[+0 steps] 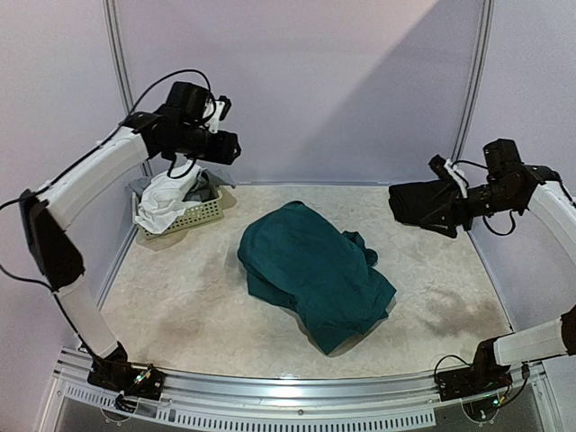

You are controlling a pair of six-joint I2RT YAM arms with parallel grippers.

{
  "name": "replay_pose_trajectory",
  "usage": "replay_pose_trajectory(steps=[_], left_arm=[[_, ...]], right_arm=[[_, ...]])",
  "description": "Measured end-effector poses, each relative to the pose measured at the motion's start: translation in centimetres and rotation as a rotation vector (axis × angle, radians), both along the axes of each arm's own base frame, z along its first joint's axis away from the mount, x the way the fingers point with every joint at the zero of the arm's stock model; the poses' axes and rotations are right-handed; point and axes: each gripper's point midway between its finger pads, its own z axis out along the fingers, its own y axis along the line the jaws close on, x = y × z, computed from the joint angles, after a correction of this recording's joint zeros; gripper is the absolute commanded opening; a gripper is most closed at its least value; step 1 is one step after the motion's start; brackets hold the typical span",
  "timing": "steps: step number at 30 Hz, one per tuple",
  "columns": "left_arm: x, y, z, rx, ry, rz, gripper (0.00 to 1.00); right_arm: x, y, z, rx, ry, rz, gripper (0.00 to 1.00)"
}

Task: Fold and stack the mixed laundry pile
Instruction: Place the crumpled shorts at the center of the board, then pick up the crumpled shorts from the center of the board.

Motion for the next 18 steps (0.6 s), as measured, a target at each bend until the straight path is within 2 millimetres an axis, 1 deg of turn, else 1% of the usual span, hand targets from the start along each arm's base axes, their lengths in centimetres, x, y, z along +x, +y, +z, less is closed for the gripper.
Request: replay_pose_trajectory(steps=[1, 2, 3, 5, 6, 9, 11, 12, 13, 15, 16, 18], left_arm=[[-1.0, 0.7, 0.6, 0.003, -0.014, -0.001, 0.64], [-2.2, 1.5, 1.0, 0.009, -0.033, -0.003, 0.64], [-3.3, 2.3, 0.9, 0.018, -0.039, -0.002, 0.63], [-4.7, 3.3, -0.6, 0.040, -0.013, 0.004, 0.62], [-5.2, 3.8, -2.2, 0.052, 0.020, 0.009, 0.62], [-6.7, 5.1, -9.0, 0.099, 0.176, 0.028, 0.61], [-8.0, 6.2, -12.6, 0.125, 0.266, 0.049, 0.61], [-8.8, 6.7, -14.0, 0.136, 0.304, 0.061, 0.61], [-9.4, 7.1, -14.9, 0.140, 0.331, 0.071, 0.61], [-10.3, 7.6, -15.5, 0.132, 0.351, 0.084, 0.61], [-10.7, 7.8, -15.3, 0.123, 0.350, 0.089, 0.61], [-11.3, 8.1, -14.2, 0.097, 0.329, 0.100, 0.61]], right_arm=[[-0.7, 1.4, -0.5, -0.021, 0.004, 0.050, 0.88], [-1.5, 3.1, -1.4, -0.063, 0.009, 0.111, 0.88], [-2.7, 5.0, -2.5, -0.101, 0.017, 0.179, 0.88], [-5.6, 8.4, -5.2, -0.182, 0.040, 0.323, 0.87], [-7.1, 9.8, -6.5, -0.223, 0.049, 0.391, 0.87], [-10.9, 12.9, -9.7, -0.334, 0.059, 0.558, 0.85], [-12.7, 14.8, -11.3, -0.399, 0.045, 0.640, 0.80], [-13.3, 15.8, -12.3, -0.438, 0.025, 0.672, 0.76], [-13.8, 16.7, -13.3, -0.481, 0.007, 0.692, 0.74], [-14.6, 18.1, -15.2, -0.549, -0.028, 0.713, 0.68], [-15.1, 18.9, -16.2, -0.578, -0.039, 0.723, 0.66], [-16.0, 19.8, -17.8, -0.634, -0.066, 0.730, 0.64]])
